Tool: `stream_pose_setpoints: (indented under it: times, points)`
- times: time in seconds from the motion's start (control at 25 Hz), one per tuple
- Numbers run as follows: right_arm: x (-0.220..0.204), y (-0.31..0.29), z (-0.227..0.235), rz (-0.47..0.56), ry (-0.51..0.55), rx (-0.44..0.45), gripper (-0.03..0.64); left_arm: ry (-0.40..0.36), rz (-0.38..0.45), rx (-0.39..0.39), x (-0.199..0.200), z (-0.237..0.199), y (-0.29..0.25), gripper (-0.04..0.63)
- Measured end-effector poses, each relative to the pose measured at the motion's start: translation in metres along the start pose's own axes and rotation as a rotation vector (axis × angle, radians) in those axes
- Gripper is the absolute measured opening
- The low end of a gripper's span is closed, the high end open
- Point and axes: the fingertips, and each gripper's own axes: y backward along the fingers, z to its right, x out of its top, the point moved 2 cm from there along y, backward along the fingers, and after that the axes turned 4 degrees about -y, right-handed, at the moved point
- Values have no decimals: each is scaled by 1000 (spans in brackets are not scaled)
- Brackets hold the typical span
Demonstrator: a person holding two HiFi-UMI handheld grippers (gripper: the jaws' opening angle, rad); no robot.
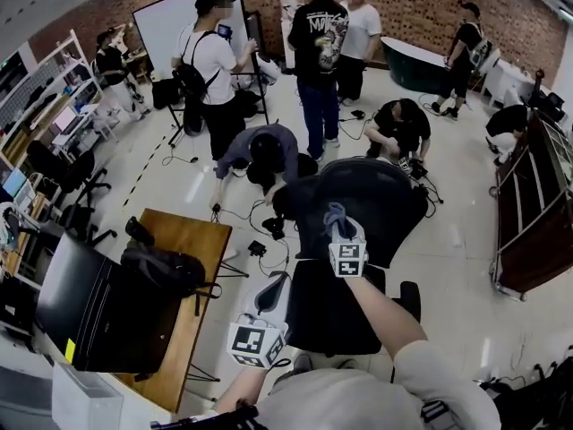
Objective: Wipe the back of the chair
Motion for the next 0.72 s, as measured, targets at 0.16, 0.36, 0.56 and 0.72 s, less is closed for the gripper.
stream_pose_setpoints:
  times: [0.16,0.36,0.56,0.72]
  points:
    - [-45,-89,-48,-130,2,104,52,8,-54,96,-1,11,2,55]
    - [-88,-148,-23,-280,6,53,52,-2,-125,147,-6,14,21,55]
    - [-84,-149,26,-290,-10,-16,52,1,-146,161,1,-2,5,55]
    - [-111,-110,86,-295,-13,-125,51,-5,-107,85,-8,1,-12,55]
